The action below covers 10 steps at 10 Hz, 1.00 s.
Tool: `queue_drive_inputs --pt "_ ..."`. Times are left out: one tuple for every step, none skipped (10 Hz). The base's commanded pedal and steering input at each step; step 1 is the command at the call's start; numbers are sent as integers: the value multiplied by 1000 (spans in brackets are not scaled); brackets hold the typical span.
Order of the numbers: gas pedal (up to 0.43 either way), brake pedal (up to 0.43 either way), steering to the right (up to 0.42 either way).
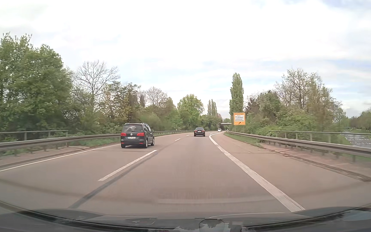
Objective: Follow the waypoints while adhering to traffic rules and regulations
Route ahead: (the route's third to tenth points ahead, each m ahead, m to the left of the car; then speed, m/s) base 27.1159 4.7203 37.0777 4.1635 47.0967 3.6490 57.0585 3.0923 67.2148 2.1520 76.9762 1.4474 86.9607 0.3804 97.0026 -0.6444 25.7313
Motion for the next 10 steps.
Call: queue_drive_inputs --pt "110 0 8" --pt "110 0 9" --pt "110 0 10" --pt "110 0 11" --pt "87 0 11" --pt "87 0 11" --pt "87 0 10" --pt "87 0 11" --pt "87 0 11" --pt "87 0 11"
